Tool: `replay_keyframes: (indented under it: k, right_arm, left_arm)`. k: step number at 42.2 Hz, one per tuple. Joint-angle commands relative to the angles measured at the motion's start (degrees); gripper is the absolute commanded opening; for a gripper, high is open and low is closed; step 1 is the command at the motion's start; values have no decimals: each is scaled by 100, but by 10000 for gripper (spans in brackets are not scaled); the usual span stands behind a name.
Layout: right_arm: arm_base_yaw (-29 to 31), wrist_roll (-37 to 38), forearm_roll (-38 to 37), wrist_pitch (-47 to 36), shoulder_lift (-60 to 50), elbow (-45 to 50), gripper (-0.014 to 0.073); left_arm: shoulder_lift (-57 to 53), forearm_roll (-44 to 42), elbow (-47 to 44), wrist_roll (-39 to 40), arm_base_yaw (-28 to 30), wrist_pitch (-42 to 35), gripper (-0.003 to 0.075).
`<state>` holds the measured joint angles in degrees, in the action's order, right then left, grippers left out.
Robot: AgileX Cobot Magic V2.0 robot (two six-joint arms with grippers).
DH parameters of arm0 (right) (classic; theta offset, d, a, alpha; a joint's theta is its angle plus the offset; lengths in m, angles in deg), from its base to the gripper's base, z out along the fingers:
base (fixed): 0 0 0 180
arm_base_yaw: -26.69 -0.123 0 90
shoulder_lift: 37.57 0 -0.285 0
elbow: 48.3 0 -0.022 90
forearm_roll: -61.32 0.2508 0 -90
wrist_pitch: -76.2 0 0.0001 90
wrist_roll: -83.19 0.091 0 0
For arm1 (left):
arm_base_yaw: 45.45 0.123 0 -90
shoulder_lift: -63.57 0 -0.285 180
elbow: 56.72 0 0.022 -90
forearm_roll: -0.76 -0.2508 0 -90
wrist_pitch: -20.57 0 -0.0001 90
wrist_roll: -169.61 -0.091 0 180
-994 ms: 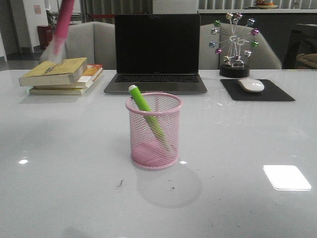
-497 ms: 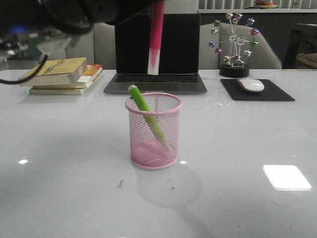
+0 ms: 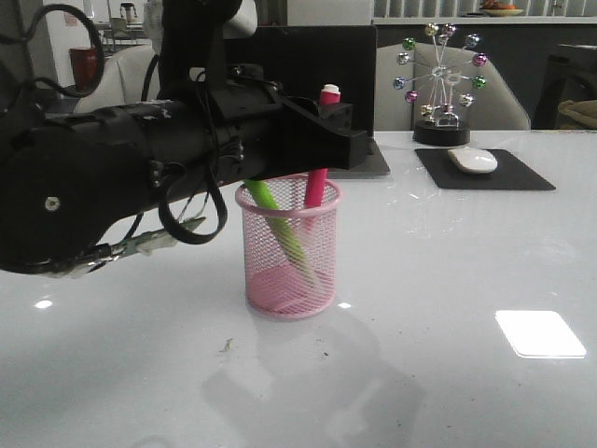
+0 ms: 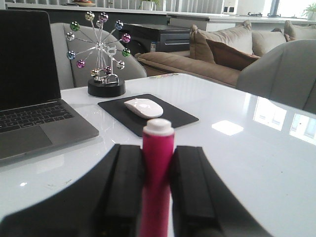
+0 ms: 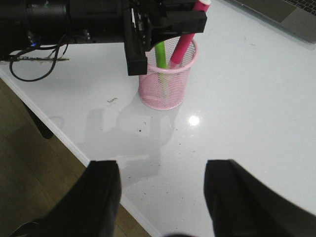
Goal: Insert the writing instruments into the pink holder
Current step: 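Carry the pink marker over the holder and release it inside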
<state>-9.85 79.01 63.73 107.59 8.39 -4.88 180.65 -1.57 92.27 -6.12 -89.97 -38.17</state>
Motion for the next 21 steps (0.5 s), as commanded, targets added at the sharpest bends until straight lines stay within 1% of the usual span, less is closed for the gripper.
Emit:
replay_keyframes:
  k: [1, 2, 5, 9, 11, 15, 17, 18, 21]
  right_arm:
    - [34, -39, 9, -398, -12, -152, 489]
    - [34, -39, 9, -398, -12, -152, 489]
    - [34, -39, 9, -398, -12, -152, 489]
    - [34, -39, 9, -398, -12, -152, 489]
    - [34, -39, 9, -398, -12, -152, 489]
    - [34, -39, 9, -398, -12, -152, 489]
    - [34, -39, 9, -398, -12, -152, 489]
    - [34, -39, 9, -398, -12, -152, 489]
    - [34, -39, 9, -398, -12, -152, 489]
  left_arm:
    - [-263, 63, 149, 53, -48, -542, 360]
    - [-263, 63, 149, 53, -48, -542, 399]
    - [-326, 63, 149, 53, -48, -521, 457]
    - [-584, 63, 149, 42, -48, -169, 463]
    - [-754, 63, 160, 13, -48, 236, 463]
    - [-1242, 63, 276, -372, -48, 1309, 463]
    - [-1524, 63, 356, -529, -48, 2069, 463]
    - [-1655, 63, 392, -564, -48, 2284, 463]
    - [-2101, 63, 553, -564, -48, 3497, 463]
